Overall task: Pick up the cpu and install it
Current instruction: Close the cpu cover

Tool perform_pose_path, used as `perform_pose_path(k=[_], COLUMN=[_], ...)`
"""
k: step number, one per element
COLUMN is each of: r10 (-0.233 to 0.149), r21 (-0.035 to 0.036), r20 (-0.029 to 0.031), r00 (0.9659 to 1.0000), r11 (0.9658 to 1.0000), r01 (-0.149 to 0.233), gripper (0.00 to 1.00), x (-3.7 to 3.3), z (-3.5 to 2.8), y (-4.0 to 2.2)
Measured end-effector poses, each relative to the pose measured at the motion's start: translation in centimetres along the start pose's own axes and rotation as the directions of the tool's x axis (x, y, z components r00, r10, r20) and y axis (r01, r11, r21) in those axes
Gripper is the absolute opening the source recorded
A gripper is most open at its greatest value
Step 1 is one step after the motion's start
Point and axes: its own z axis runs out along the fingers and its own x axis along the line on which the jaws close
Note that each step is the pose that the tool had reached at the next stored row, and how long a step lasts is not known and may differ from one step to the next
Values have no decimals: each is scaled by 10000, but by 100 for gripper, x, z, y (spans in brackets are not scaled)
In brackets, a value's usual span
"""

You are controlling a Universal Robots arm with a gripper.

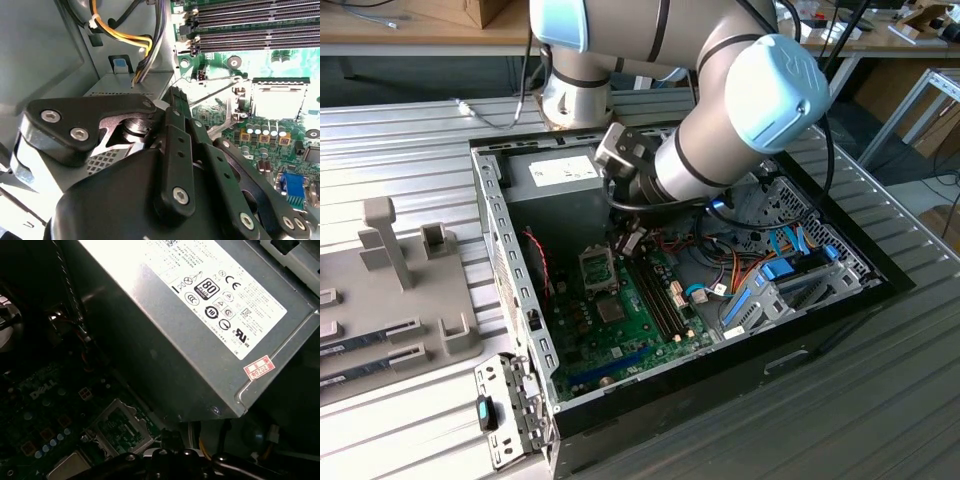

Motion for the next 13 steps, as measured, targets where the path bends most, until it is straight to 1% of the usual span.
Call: perform_pose_path(k=[2, 7, 11, 13], r10=[-2, 1, -2, -2], r21=[-2, -1, -11, -11], r20=[3, 0, 13, 13], r00=[10000, 10000, 10000, 10000], r11=[10000, 10000, 10000, 10000], r01=[2, -1, 2, 2], gripper=[11, 11, 11, 11], x=[52, 138, 151, 154], z=[-25, -64, -71, -84], y=[-43, -111, -122, -121])
